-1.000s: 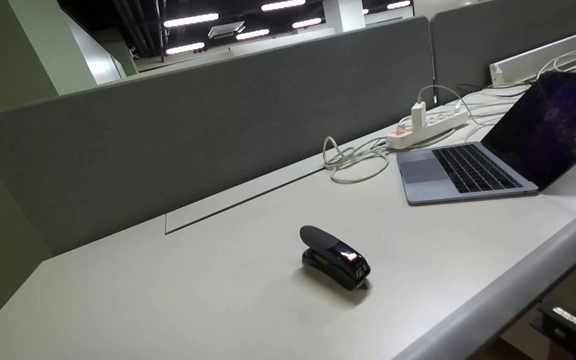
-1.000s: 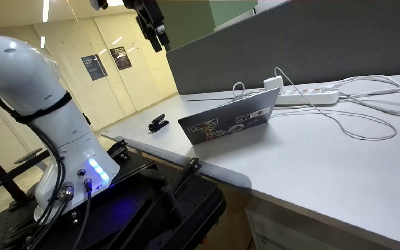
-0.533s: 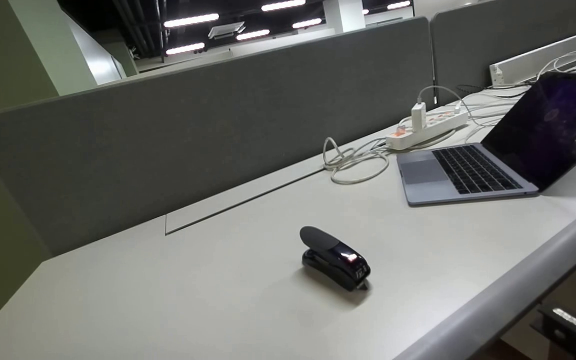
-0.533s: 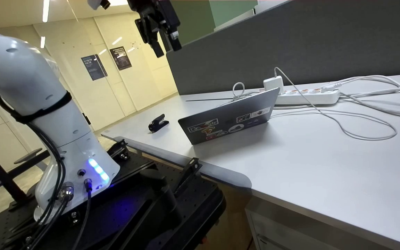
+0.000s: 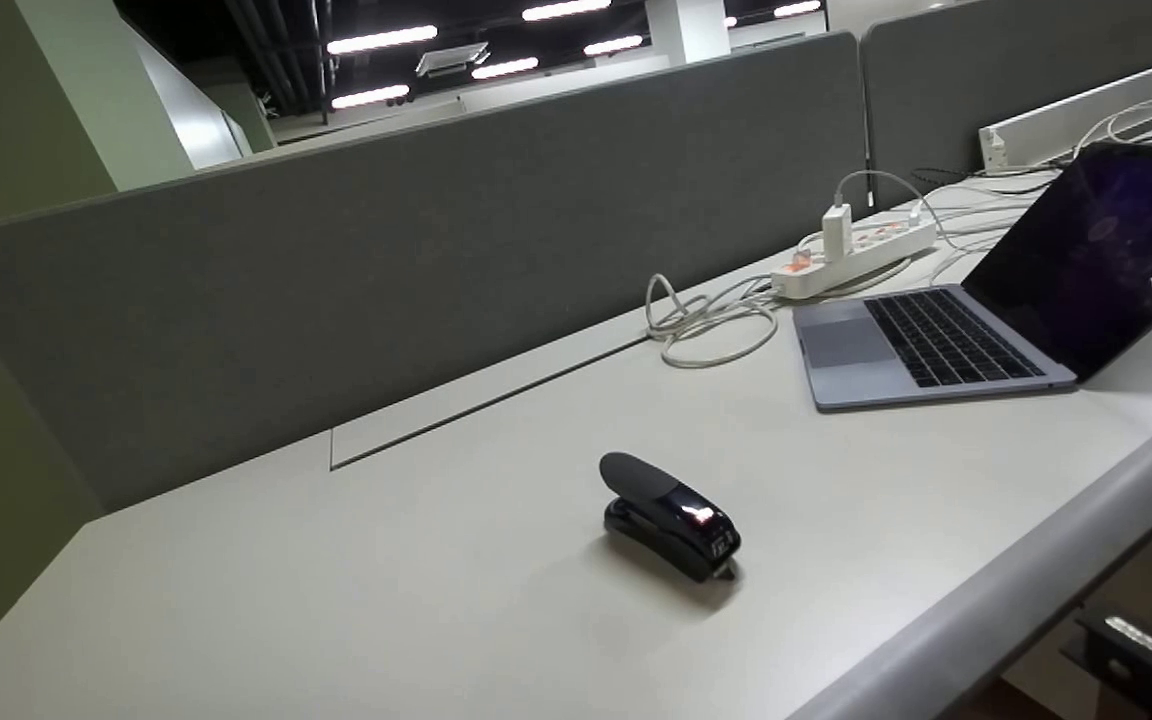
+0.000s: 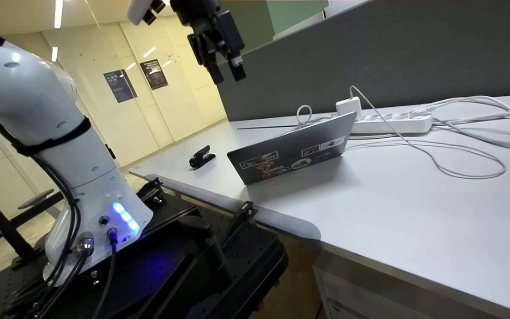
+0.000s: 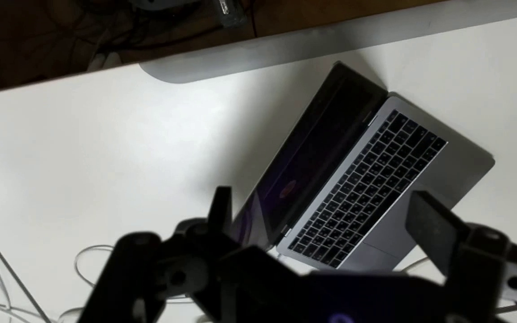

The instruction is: Close the silver laptop fully

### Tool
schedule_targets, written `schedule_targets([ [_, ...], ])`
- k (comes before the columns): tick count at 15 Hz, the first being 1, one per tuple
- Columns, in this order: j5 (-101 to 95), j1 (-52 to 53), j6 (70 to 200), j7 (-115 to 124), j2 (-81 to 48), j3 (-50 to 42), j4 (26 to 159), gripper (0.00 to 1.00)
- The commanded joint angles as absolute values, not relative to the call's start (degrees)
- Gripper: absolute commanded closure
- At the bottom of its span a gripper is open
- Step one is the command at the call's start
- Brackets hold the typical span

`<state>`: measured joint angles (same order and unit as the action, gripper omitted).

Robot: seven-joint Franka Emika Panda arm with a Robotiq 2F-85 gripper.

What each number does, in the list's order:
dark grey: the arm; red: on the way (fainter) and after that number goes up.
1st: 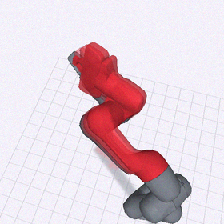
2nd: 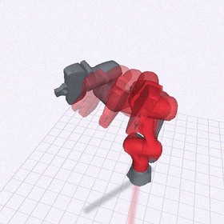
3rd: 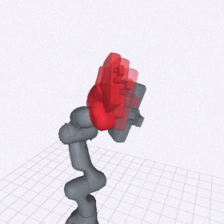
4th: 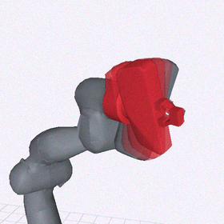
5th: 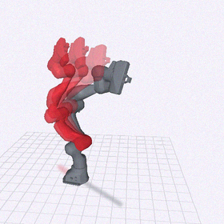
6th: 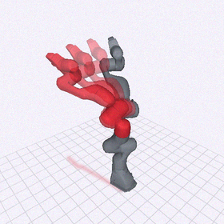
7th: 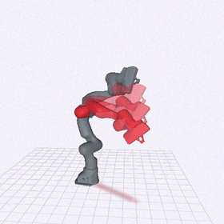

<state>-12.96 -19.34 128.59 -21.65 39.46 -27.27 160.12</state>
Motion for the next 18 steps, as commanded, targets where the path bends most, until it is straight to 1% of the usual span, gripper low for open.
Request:
schedule_targets([
  [1, -10.0, -20.55, 135.85, -22.17, 30.27, -31.04, 158.88, 0.0],
  [6, 2.34, -15.9, 143.35, -27.22, 19.65, -36.13, 157.41, 0.0],
  [10, 12.71, -12.2, 142.76, -33.75, 13.55, -39.98, 154.08, 0.0],
  [11, 9.55, -14.77, 144.11, -31.49, 16.89, -37.19, 157.46, 0.0],
  [18, 14.15, -13.14, 144.7, -32.52, 11.53, -38.08, 154.5, 0.0],
])
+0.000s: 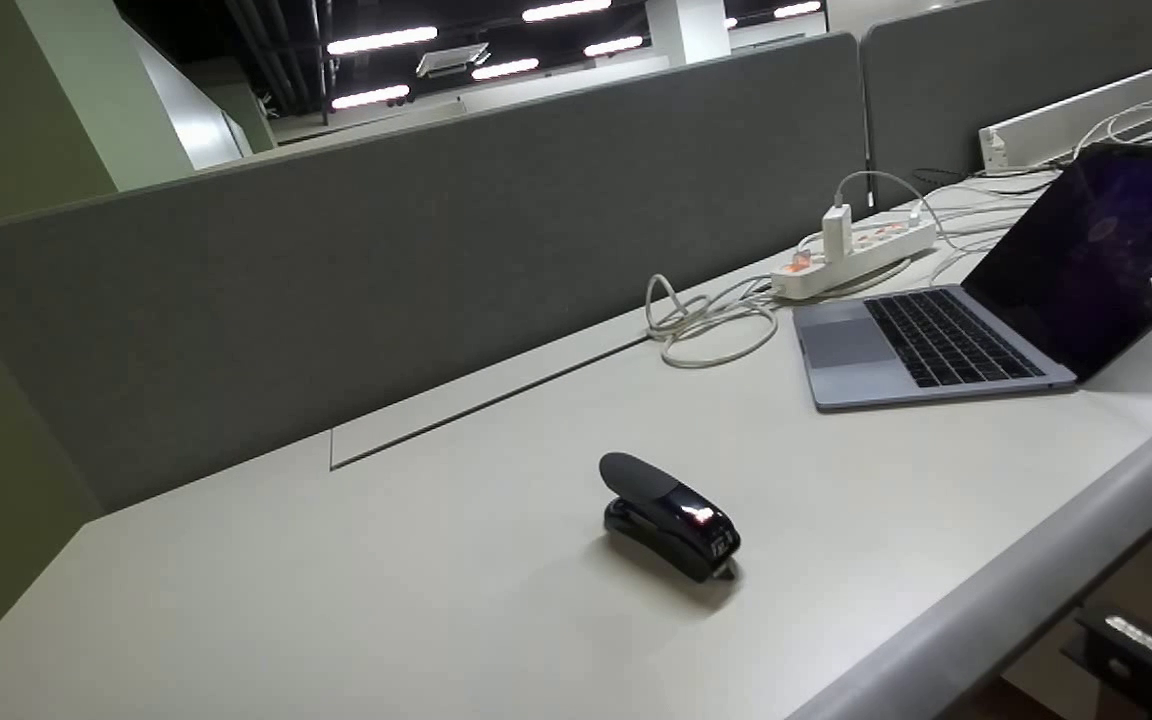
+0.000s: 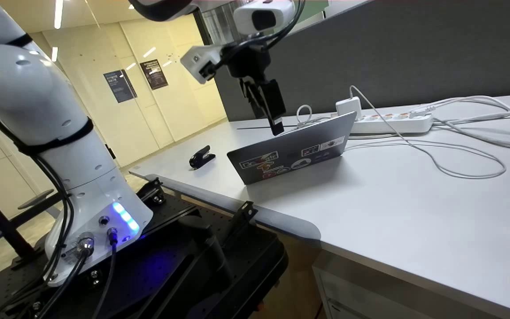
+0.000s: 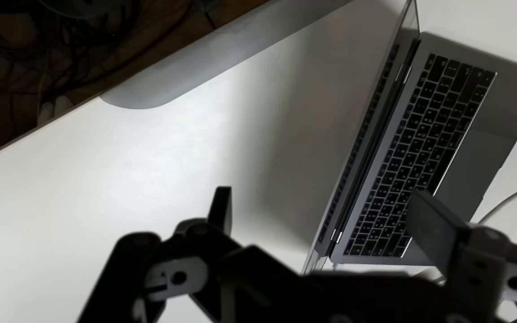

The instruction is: Close the silver laptop fully

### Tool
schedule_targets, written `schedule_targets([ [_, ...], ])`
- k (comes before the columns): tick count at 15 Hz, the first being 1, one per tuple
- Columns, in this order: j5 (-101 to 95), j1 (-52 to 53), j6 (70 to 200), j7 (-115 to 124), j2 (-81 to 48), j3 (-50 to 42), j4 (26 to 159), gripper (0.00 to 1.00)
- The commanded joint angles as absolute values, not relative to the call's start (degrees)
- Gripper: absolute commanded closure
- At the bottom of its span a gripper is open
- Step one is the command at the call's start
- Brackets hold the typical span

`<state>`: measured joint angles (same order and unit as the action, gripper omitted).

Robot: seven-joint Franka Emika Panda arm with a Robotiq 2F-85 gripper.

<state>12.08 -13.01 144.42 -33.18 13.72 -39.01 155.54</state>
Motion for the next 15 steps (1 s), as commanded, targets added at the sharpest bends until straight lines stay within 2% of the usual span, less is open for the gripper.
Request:
schedule_targets([
  [1, 15.71, -12.77, 145.67, -32.23, 10.31, -38.05, 154.01, 0.0],
  [15, 44.29, -5.24, 151.53, -44.35, -2.24, -38.37, 148.84, 0.0],
])
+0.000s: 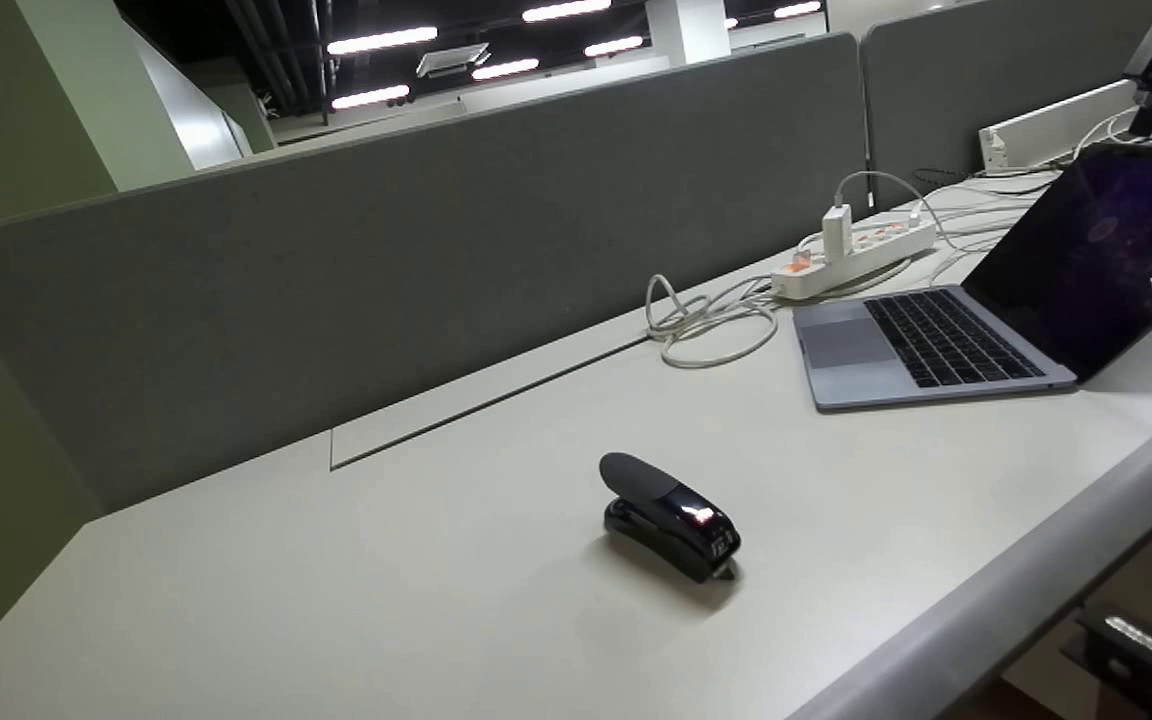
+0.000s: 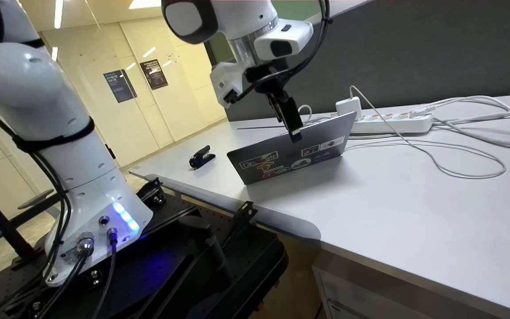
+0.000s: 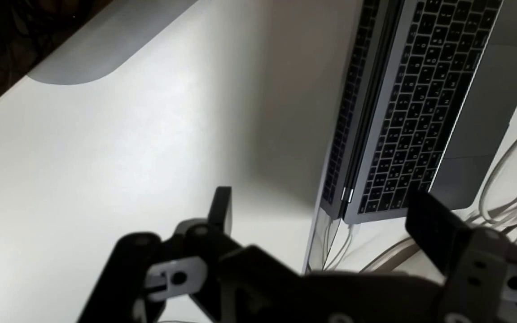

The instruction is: Close the silver laptop fully

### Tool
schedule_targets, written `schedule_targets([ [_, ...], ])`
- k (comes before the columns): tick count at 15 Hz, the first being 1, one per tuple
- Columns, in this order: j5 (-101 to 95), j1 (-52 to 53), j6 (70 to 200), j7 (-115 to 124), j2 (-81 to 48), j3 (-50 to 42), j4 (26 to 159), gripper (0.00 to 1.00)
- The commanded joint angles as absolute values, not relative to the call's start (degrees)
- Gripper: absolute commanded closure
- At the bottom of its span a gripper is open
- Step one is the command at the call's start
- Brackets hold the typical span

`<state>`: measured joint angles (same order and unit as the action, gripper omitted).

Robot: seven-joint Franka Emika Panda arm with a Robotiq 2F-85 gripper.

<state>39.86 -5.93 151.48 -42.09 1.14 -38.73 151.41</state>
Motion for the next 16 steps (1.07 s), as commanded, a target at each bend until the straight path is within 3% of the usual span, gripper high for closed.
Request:
schedule_targets([
  [1, 45.8, -5.13, 151.63, -45.21, -2.77, -38.06, 148.48, 0.0],
  [16, 51.29, -3.26, 152.21, -52.2, -5.83, -31.9, 146.04, 0.0],
])
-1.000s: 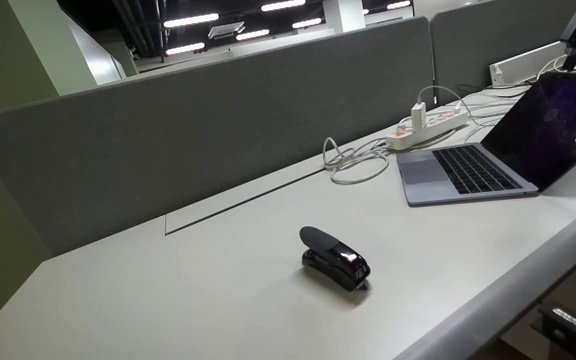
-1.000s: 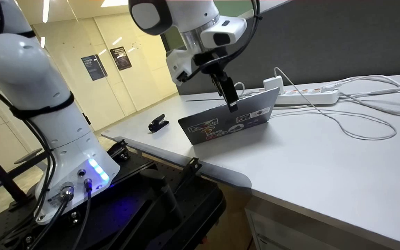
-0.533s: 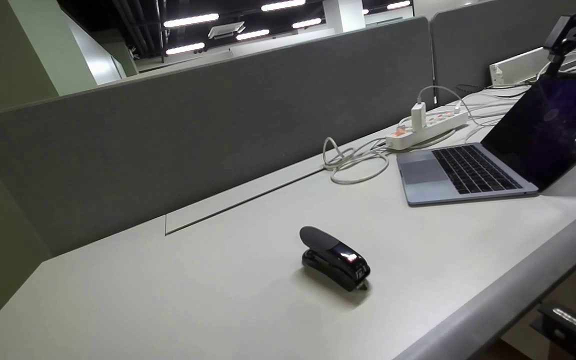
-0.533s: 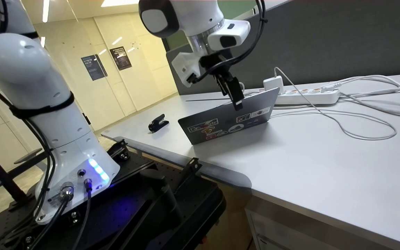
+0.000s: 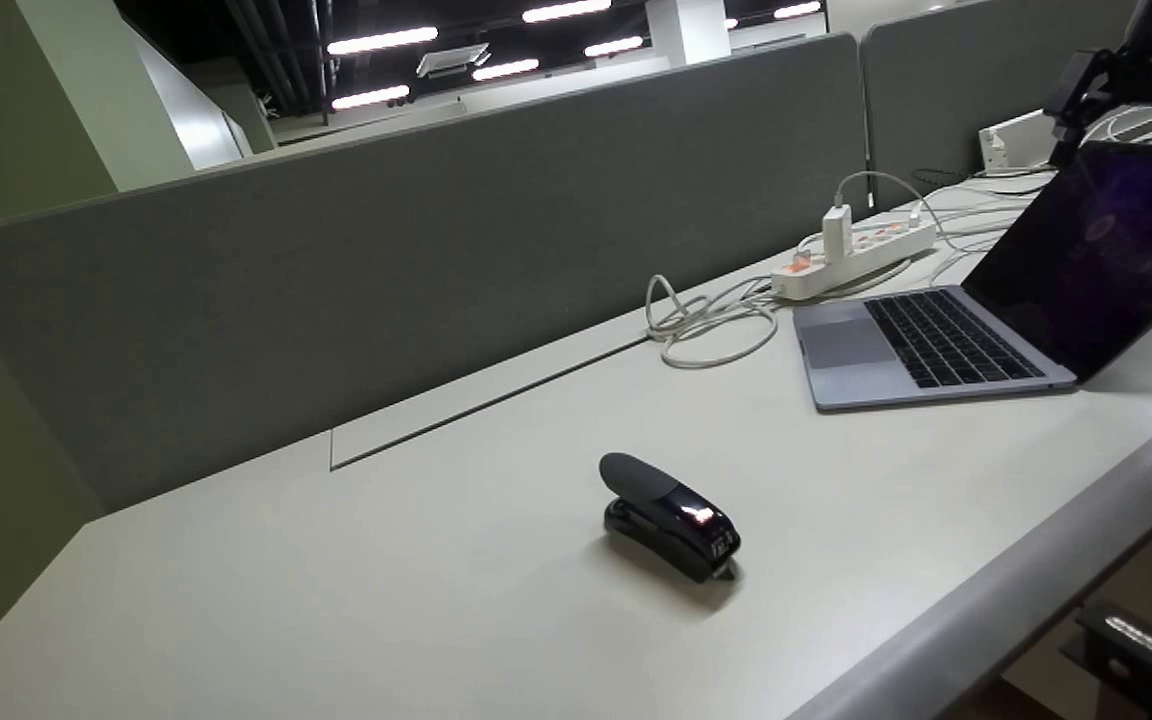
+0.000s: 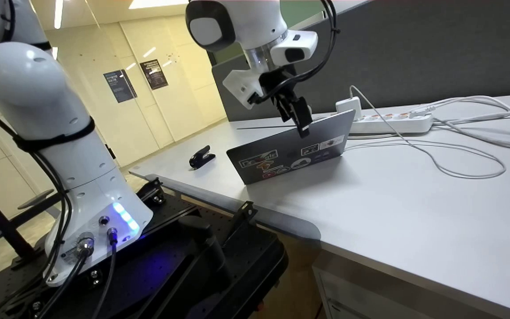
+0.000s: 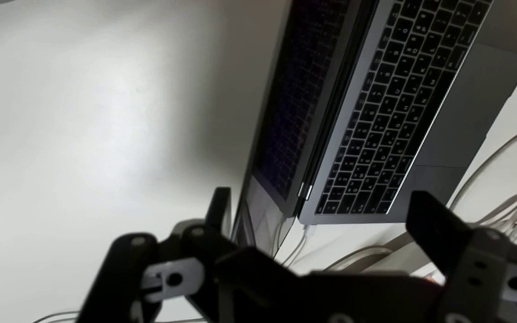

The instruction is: Close the silver laptop fully

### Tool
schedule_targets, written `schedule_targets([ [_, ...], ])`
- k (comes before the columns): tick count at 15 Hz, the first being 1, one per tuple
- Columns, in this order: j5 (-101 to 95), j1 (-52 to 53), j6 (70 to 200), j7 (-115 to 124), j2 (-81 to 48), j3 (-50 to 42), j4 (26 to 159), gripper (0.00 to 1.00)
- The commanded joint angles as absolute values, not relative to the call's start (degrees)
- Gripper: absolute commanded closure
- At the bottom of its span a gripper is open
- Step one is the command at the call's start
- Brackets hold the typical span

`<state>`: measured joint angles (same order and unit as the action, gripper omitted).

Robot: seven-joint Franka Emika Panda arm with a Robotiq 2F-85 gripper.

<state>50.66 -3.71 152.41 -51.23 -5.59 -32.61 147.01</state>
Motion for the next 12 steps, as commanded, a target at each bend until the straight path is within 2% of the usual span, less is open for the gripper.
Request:
schedule_targets([
  [1, 50.96, -3.18, 152.34, -52.3, -5.18, -31.87, 146.43, 0.0],
  [12, 52.02, -0.49, 156.06, -54.81, -3.08, -27.85, 147.7, 0.0],
])
